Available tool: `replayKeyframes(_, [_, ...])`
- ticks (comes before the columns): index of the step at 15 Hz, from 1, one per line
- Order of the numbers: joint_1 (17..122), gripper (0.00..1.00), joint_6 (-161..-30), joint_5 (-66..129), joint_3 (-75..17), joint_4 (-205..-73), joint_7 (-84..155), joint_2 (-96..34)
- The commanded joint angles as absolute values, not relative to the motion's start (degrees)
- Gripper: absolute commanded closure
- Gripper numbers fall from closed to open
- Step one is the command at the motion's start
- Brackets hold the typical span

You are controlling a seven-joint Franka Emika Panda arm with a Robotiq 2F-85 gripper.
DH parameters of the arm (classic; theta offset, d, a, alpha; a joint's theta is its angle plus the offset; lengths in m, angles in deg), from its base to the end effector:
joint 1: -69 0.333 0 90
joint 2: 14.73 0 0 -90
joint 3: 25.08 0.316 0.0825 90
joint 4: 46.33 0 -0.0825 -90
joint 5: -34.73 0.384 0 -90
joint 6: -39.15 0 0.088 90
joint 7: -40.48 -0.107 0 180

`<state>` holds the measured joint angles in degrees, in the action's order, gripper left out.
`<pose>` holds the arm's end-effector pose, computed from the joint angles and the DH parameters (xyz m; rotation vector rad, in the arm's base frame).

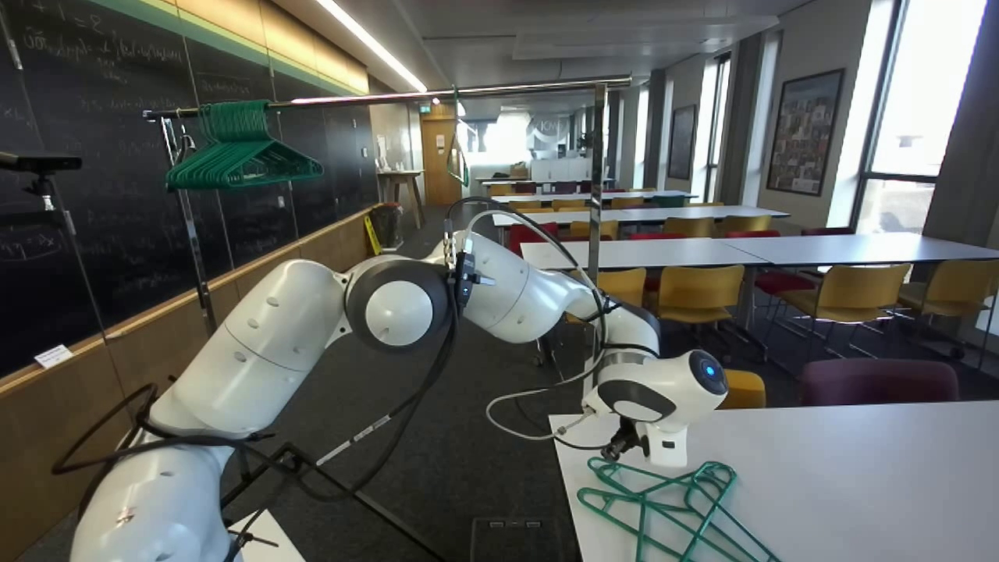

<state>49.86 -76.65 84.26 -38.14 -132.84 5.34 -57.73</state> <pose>0.6260 -0.3125 0.2217 -1.7825 1.8424 0.2697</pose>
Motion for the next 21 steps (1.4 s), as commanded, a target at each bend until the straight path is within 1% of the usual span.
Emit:
replayKeyframes(1, [51.3, 0.28, -79.8, 78.1, -39.4, -135.0, 11.5, -55.0])
replayKeyframes(4, [50.6, 0.05, -79.0, 70.6, -39.9, -134.4, 16.2, -53.9])
replayKeyframes(5, [49.9, 0.01, -77.9, 68.1, -39.9, -134.0, 18.1, -53.5])
replayKeyframes(12, [46.4, 0.0, -71.9, 49.0, -41.2, -128.7, 29.9, -55.0])
replayKeyframes(15, [44.6, 0.0, -71.3, 44.7, -40.2, -126.6, 37.7, -56.9])
replayKeyframes(16, [45.2, 0.0, -73.4, 46.7, -40.2, -129.6, 33.3, -55.4])
replayKeyframes(21, [45.1, 0.0, -73.4, 46.5, -40.0, -129.5, 33.6, -56.3])
